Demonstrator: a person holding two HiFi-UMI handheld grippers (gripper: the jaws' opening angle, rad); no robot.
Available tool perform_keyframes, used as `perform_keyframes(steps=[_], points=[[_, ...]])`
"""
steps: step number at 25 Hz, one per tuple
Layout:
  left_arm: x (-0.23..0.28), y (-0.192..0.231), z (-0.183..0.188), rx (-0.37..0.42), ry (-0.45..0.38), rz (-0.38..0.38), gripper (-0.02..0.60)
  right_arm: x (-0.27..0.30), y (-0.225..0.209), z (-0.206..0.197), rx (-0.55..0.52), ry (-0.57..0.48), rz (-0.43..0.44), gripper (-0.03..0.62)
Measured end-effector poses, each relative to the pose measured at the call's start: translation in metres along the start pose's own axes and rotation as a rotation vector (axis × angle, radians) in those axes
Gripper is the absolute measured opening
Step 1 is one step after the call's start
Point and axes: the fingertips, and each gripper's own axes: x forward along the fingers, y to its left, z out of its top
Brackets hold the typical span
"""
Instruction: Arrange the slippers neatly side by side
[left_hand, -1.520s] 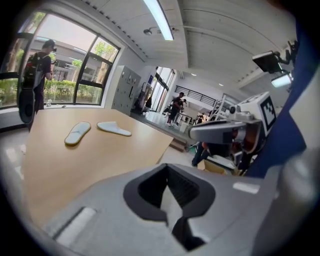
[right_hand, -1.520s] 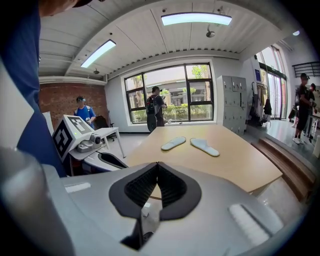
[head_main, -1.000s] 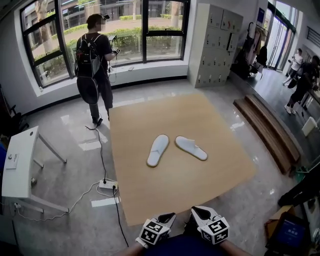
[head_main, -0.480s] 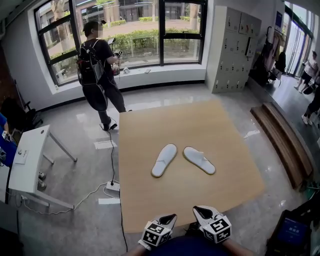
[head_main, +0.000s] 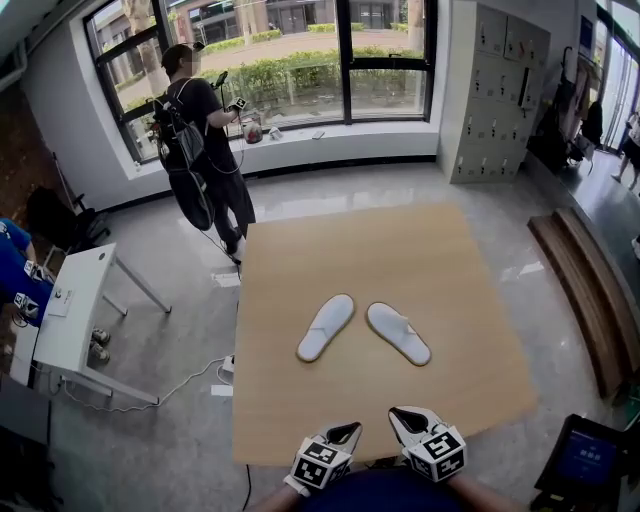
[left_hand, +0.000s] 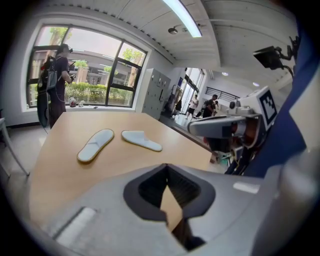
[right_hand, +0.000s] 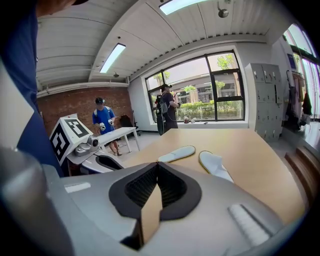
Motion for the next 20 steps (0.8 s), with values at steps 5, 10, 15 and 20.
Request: perform_keyframes(steps=[5,10,15,20], points=[[0.01,-0.01,0.022,-0.039,-0.011,0.048,0.003,0.002,-0.02,-0.002,0.006,0.004,0.063,0.011],[0.025,-0.005,0.012,-0.016,0.038,0.108,0.003,0.005,-0.032,-0.006,0.026,-0.002,0.109,0.011],[0.032,-0.01,0.018,-0.006,0.08,0.121,0.003,0.008,-0.043,-0.017,0.088,0.002,0.13,0.011],[0.036,-0.01,0.027,-0.037,0.104,0.116,0.003,0.019,-0.047,-0.03,0.148,0.037,0.145,0.011]])
